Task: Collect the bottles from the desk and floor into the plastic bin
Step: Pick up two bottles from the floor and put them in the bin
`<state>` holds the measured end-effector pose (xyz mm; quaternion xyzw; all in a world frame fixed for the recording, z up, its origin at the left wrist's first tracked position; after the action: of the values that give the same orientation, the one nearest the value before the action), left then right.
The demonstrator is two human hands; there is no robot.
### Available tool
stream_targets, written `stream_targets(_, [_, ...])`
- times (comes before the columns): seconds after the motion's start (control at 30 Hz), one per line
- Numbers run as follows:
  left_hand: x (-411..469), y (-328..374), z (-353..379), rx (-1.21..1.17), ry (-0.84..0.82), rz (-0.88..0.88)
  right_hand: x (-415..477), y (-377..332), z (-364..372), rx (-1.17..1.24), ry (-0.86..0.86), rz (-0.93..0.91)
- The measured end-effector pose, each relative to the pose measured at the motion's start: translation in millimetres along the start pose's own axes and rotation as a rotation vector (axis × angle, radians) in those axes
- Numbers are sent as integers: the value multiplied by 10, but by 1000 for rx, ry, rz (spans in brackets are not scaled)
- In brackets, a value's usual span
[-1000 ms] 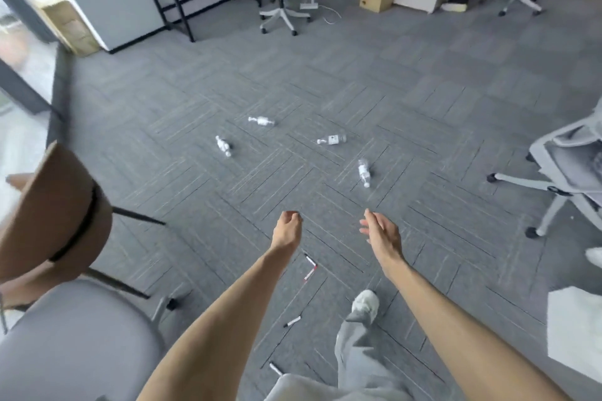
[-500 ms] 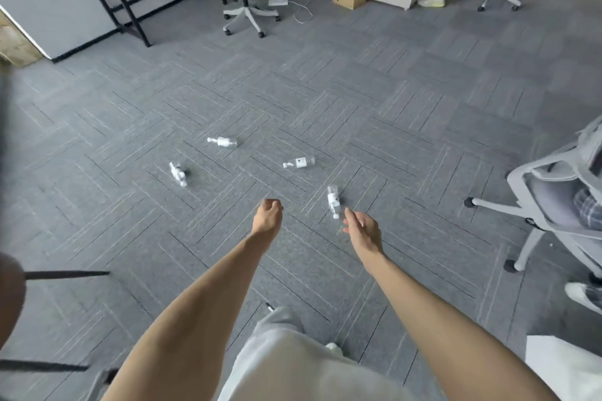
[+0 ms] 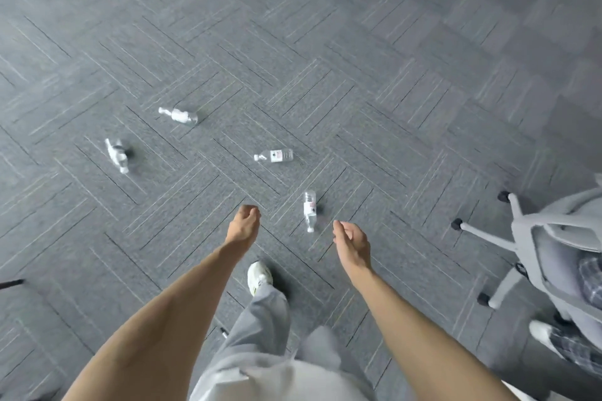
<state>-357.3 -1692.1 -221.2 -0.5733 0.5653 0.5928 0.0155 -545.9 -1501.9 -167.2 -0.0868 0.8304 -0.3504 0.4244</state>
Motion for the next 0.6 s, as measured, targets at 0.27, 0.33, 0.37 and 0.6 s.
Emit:
stream_targets(0.27, [1015,672,216,111,-41,-48,1268,-339,11,-42,-101,12])
stream_targets(0.33, [1354,771,365,118,-28,-44,1678,-296,58,-79,-145,10])
stream_targets(0.37, [1541,781,454,112,-17,-49,1902,-265,88,-105,-172,10])
stream_targets(0.6, [2992,375,1299,137,-39,-154,3496,360,350,-111,-222,91])
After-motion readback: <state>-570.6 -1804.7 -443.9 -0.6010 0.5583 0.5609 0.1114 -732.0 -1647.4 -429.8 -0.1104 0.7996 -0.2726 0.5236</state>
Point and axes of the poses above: each hand's wrist, its own x-axis towards the middle knuckle, its own z-axis out of the palm, y = z × x, the point moved 8 cm from there along x, towards the middle knuckle, and after that the axes turned 6 degrees about -y, right-handed, at the moved point
